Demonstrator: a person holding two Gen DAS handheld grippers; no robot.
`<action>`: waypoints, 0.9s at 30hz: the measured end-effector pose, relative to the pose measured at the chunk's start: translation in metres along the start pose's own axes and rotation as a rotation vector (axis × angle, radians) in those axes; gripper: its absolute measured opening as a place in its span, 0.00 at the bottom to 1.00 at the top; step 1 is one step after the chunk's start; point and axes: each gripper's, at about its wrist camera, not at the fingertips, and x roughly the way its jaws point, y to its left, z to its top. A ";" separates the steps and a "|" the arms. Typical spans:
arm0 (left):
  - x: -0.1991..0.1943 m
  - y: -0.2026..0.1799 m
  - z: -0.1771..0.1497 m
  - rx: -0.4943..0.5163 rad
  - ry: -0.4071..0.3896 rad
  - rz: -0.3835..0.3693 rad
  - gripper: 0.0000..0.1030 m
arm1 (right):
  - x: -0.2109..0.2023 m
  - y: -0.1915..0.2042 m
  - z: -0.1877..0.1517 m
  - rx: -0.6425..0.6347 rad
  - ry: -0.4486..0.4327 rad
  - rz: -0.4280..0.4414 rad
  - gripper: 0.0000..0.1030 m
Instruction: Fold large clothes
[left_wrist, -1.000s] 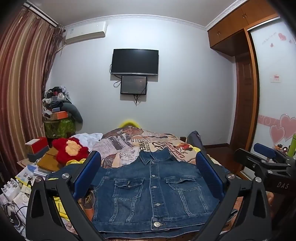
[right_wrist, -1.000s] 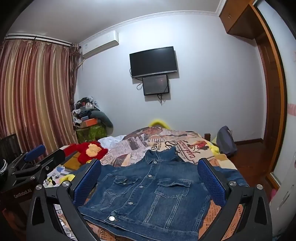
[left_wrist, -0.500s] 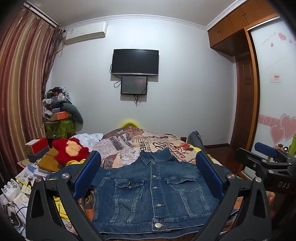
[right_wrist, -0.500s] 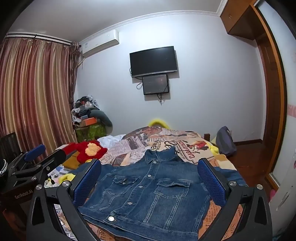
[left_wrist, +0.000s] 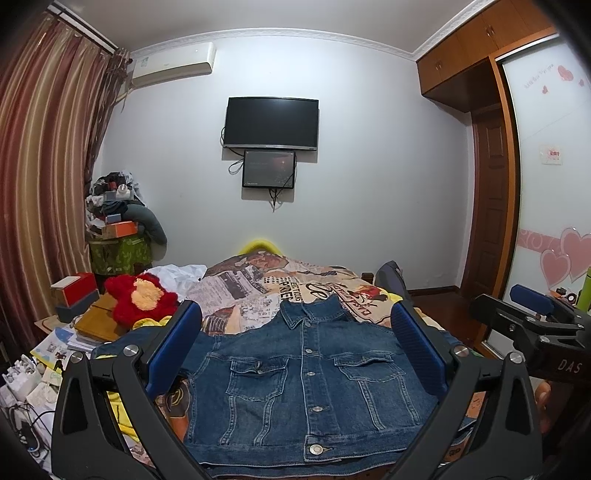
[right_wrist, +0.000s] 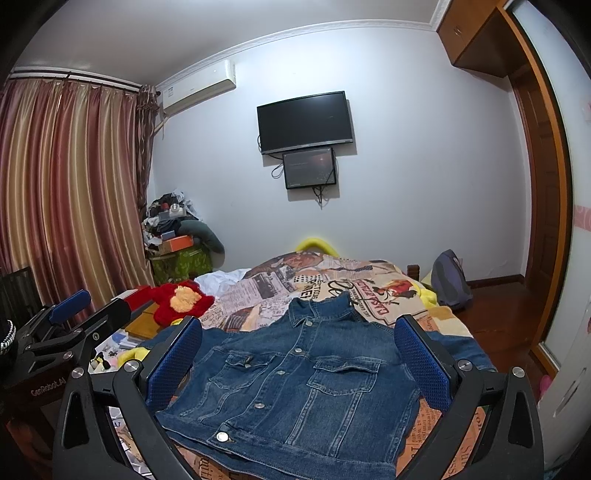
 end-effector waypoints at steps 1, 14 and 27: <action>0.000 0.000 -0.001 -0.001 0.001 -0.001 1.00 | -0.002 -0.003 0.002 0.000 0.000 -0.001 1.00; 0.000 0.000 0.000 0.005 0.002 -0.006 1.00 | -0.001 -0.004 0.003 -0.001 0.002 -0.001 1.00; 0.000 0.000 0.000 0.006 0.002 -0.006 1.00 | 0.004 -0.005 0.000 0.003 0.003 -0.004 1.00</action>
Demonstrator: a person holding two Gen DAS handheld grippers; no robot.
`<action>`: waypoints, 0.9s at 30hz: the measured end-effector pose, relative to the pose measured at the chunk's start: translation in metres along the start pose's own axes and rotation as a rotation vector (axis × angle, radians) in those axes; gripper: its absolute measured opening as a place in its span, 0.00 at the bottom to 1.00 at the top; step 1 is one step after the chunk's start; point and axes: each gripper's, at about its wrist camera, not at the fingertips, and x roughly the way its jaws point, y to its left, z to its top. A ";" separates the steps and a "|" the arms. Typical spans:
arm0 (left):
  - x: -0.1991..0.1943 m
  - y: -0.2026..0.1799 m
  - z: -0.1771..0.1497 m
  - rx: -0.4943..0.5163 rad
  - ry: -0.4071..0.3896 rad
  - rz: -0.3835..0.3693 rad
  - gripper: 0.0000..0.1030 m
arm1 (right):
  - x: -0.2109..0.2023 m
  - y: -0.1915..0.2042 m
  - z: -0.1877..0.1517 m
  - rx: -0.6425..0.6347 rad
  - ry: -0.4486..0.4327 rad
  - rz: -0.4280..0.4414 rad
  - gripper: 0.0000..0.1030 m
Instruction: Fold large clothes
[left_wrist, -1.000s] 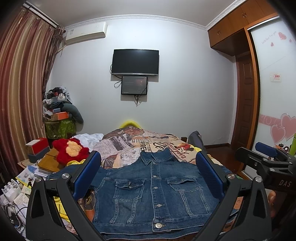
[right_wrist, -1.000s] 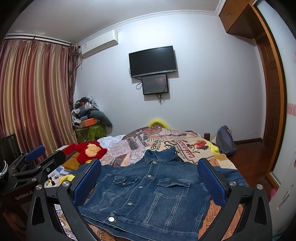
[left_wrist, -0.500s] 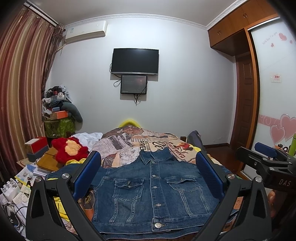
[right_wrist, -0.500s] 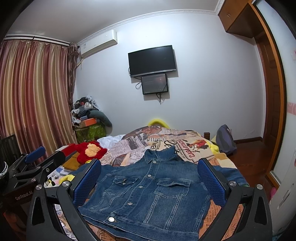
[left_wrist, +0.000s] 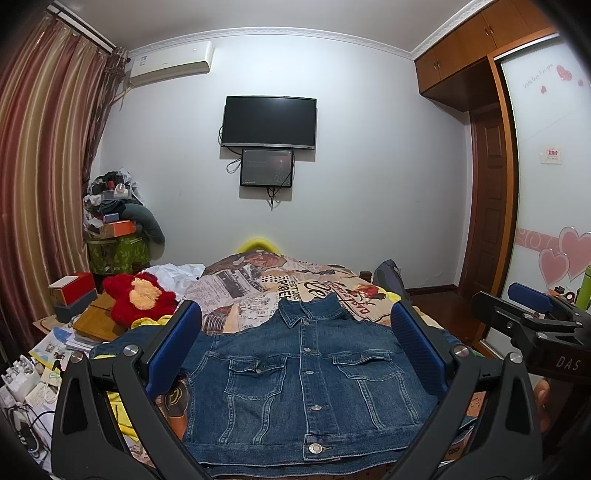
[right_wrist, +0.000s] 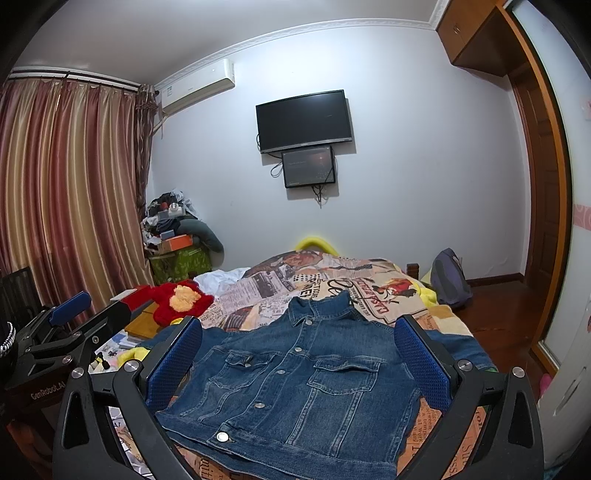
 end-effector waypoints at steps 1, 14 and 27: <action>0.000 0.000 0.000 0.000 0.000 -0.001 1.00 | 0.000 0.000 0.000 0.000 0.000 0.000 1.00; 0.001 0.001 -0.003 -0.004 0.007 0.000 1.00 | 0.001 -0.001 -0.001 0.000 0.002 0.000 1.00; 0.033 0.017 -0.004 -0.037 0.048 0.022 1.00 | 0.027 -0.002 -0.005 -0.027 0.029 -0.034 1.00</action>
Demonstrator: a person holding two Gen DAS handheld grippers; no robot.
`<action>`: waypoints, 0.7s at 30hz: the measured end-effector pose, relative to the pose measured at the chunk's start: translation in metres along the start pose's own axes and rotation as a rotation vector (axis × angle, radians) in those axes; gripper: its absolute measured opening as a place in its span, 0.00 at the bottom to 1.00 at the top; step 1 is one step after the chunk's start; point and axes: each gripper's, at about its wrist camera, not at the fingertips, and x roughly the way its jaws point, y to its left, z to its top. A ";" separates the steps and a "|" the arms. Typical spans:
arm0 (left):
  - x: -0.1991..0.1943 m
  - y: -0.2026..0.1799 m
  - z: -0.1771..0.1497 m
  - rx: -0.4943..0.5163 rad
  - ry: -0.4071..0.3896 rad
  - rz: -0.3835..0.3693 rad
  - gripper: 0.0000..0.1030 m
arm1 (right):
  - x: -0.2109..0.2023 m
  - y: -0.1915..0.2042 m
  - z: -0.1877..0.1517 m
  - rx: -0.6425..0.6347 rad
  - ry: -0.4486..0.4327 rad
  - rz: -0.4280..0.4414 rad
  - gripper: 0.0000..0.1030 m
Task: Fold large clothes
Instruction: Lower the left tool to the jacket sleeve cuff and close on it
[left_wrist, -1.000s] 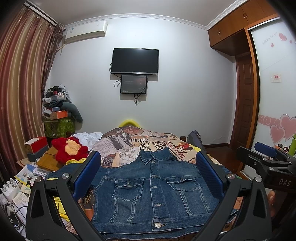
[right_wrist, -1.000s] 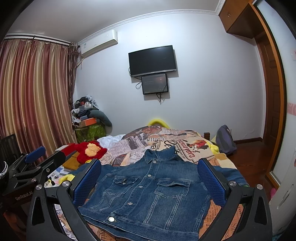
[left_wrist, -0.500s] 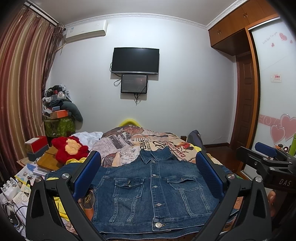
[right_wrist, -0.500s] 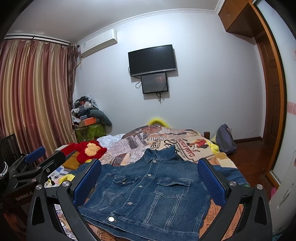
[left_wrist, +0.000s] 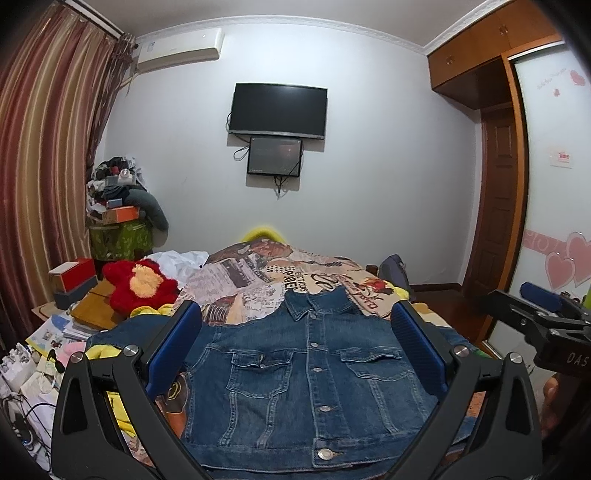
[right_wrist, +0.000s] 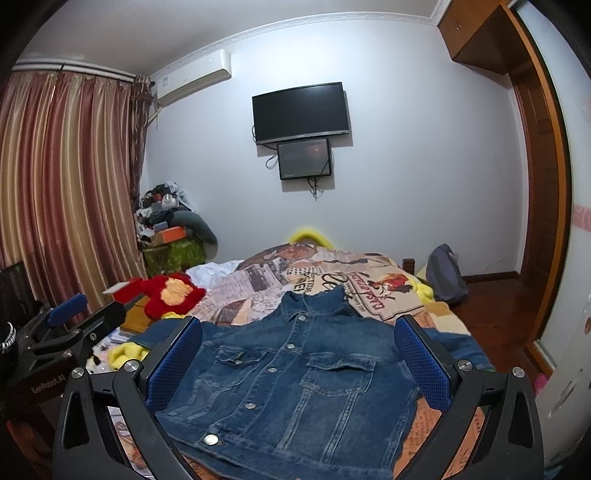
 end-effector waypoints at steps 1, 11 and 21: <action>0.005 0.003 -0.001 -0.003 0.007 0.004 1.00 | 0.004 0.000 0.002 -0.010 0.000 -0.007 1.00; 0.091 0.050 0.001 -0.064 0.116 0.091 1.00 | 0.086 -0.006 0.014 -0.070 0.072 -0.043 1.00; 0.191 0.137 -0.011 -0.134 0.269 0.295 1.00 | 0.211 -0.016 0.020 -0.080 0.243 -0.003 1.00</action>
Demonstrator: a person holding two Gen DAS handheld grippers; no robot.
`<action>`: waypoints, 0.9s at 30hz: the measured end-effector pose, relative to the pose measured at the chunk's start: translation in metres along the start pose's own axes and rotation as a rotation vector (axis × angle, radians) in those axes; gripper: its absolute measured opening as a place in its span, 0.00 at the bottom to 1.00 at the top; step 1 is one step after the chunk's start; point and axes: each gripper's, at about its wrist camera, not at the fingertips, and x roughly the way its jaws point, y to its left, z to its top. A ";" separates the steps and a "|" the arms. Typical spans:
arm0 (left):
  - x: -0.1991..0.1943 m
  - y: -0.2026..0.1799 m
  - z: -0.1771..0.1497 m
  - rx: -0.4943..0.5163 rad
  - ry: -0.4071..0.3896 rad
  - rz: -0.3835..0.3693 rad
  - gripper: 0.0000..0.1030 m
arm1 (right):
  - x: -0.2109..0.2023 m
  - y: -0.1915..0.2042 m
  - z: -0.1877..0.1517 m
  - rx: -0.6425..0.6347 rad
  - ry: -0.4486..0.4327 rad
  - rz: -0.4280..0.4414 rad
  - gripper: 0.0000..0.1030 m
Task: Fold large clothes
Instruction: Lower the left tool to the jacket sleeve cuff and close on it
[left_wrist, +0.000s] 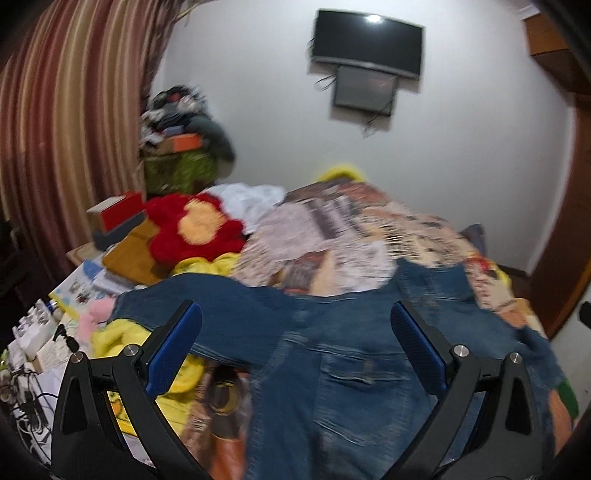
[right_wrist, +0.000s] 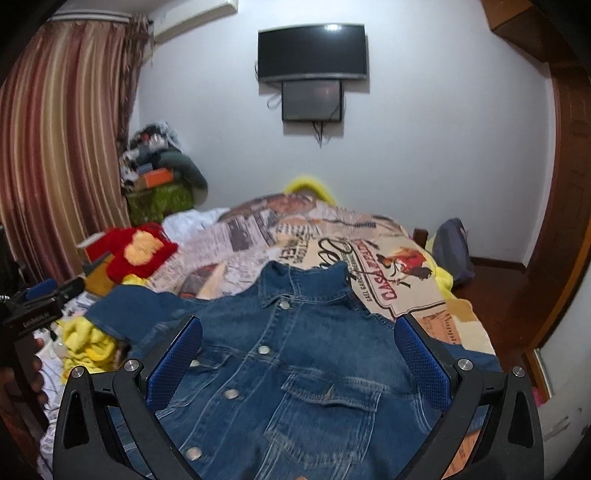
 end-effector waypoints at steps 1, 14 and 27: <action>0.010 0.007 0.002 -0.006 0.015 0.015 1.00 | 0.013 -0.002 0.004 -0.005 0.013 -0.003 1.00; 0.124 0.125 -0.010 -0.203 0.327 0.010 1.00 | 0.170 -0.010 0.004 -0.034 0.309 0.084 1.00; 0.197 0.201 -0.055 -0.561 0.538 -0.086 0.98 | 0.250 0.012 -0.048 0.001 0.567 0.204 1.00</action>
